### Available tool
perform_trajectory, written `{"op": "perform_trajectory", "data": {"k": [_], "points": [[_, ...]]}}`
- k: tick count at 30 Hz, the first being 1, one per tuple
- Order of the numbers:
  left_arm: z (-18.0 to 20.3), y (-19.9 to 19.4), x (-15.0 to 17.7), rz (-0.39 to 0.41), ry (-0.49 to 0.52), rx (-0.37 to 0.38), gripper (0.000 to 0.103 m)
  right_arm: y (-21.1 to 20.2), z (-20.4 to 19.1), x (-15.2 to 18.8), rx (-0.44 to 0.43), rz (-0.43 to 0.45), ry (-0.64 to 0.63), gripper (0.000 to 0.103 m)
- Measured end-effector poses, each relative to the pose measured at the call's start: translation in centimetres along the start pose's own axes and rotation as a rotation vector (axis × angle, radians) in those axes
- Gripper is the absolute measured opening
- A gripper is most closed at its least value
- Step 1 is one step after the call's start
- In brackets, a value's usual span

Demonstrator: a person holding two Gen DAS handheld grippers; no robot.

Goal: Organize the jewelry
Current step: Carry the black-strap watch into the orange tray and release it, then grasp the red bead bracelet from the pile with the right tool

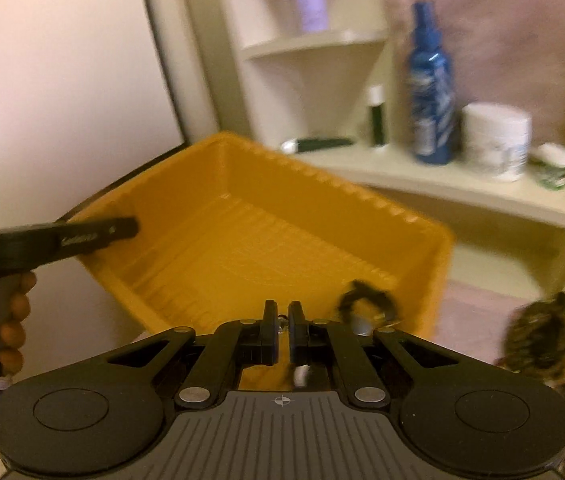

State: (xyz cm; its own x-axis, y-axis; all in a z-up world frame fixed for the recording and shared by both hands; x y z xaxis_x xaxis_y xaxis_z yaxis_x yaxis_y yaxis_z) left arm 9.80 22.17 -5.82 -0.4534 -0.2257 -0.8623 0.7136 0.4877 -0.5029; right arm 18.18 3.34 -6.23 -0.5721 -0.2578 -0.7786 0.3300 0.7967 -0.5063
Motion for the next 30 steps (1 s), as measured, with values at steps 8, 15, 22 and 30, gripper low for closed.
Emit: {"op": "perform_trajectory", "data": {"k": [8,15,22,30], "points": [[-0.1,0.0,0.1,-0.004,-0.003,0.005,0.01,2.6,0.2,0.3,0.017,-0.027,0.042,0.005],[-0.1,0.0,0.1,-0.005,-0.005,0.001,0.01,1.2,0.9,-0.6,-0.007,0.038,0.092,0.026],[-0.1,0.0,0.1,-0.008,-0.007,0.001,0.01,-2.6,3.5,-0.9,0.036,0.113,0.149,0.04],[-0.1,0.0,0.2,-0.008,-0.007,-0.001,0.01,-7.7,8.4,2.2,0.158,0.096,0.222,0.04]]}}
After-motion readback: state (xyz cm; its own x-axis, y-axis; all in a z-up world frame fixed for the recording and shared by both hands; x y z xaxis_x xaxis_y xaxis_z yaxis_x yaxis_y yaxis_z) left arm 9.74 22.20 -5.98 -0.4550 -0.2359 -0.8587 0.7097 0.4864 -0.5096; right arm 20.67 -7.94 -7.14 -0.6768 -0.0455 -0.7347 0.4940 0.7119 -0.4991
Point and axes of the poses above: each gripper's, at about its wrist camera, not at the fingertips, and y roughly the way its jaws point, z to its right, x to its underside, the point moved 7 cm from there along y, roughly the way its jaws point, and after that the axes turned 6 degrees about -x, right-handed, at the moved point
